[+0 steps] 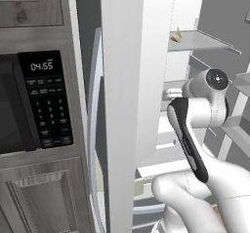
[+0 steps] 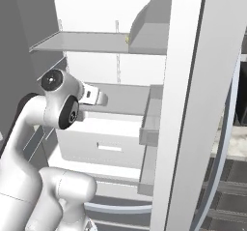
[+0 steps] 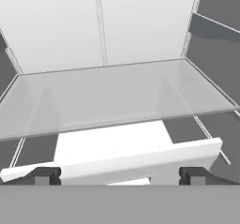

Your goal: Grab the lemon wedge and garlic from the fridge, place them in the blender, close the lid, and turn on the blender to create a marinade.

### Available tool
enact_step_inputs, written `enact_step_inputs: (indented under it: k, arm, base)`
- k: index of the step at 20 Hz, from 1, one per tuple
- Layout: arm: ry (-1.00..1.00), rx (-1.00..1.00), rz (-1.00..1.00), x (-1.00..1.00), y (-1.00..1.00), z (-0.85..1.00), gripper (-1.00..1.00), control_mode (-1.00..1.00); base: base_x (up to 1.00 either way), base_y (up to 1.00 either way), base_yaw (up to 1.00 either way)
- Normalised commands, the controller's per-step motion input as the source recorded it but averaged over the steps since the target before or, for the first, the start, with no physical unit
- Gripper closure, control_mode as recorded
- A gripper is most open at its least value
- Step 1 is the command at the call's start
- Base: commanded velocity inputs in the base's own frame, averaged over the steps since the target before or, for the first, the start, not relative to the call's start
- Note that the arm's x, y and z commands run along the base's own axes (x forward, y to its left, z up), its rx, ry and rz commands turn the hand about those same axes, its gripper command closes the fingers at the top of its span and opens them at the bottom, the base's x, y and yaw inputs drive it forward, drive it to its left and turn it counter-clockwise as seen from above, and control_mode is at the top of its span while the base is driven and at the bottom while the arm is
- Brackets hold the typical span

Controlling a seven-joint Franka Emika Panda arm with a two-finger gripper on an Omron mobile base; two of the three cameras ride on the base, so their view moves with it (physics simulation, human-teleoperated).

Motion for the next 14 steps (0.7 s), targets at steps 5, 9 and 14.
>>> enact_step_inputs:
  k: [5, 9, 14]
  arm:
    - [0.00, 0.00, -0.01, 0.28, -0.36, 0.51, -1.00, -1.00]
    - [0.00, 0.00, -0.01, 0.37, -0.36, 0.58, -1.00, -1.00]
    - [0.00, -0.01, -0.01, 0.40, -0.05, 0.53, -1.00, -1.00]
  base:
    - [0.00, 0.00, 0.00]
    - [0.00, 0.00, 0.00]
    - [0.00, 0.00, 0.00]
